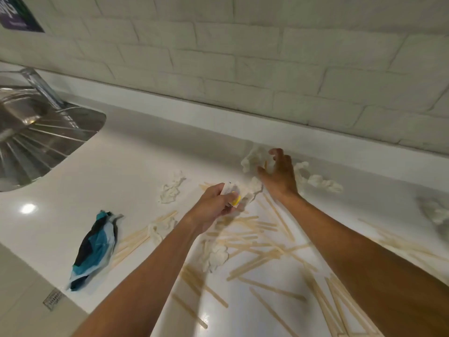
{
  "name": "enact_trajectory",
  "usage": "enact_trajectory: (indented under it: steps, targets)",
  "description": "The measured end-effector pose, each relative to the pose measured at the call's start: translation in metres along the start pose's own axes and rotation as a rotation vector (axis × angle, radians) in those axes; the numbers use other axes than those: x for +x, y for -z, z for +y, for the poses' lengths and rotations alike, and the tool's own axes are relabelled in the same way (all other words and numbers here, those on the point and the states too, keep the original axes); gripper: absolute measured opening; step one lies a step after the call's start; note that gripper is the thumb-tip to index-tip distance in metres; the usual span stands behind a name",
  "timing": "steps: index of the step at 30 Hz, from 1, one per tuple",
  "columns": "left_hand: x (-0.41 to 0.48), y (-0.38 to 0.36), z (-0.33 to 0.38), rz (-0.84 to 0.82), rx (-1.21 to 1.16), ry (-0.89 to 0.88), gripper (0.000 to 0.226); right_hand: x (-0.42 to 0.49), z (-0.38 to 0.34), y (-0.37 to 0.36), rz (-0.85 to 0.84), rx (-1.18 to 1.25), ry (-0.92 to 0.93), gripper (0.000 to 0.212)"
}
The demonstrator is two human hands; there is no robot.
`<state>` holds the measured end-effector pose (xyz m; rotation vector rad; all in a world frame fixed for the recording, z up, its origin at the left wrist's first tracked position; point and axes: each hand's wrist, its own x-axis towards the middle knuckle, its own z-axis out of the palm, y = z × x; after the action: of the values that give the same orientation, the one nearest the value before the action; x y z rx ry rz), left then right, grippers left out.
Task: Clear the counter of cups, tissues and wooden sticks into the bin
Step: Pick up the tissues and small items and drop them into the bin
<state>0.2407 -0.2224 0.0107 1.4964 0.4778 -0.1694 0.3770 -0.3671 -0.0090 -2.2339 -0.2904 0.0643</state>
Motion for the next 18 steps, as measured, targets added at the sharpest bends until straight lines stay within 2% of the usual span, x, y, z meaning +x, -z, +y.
enact_trajectory:
  steps: [2, 7, 11, 14, 18]
  targets:
    - [-0.002, 0.006, 0.001, -0.005, 0.022, -0.016, 0.007, 0.008, -0.002, -0.003, -0.042, -0.029, -0.035, 0.044]
    - [-0.013, 0.012, 0.000, 0.039, 0.057, -0.089, 0.008, 0.010, -0.004, -0.003, -0.054, -0.083, -0.003, 0.011]
    - [-0.023, 0.016, -0.006, 0.106, 0.123, -0.114, 0.023, -0.008, -0.006, 0.011, 0.002, -0.028, 0.040, 0.011]
    - [-0.034, 0.016, -0.007, 0.128, 0.212, -0.146, 0.031, -0.024, -0.008, 0.031, -0.046, -0.012, 0.102, 0.005]
    - [-0.047, 0.010, -0.001, 0.126, 0.332, -0.213, 0.026, -0.058, -0.009, 0.062, -0.104, 0.126, 0.107, 0.008]
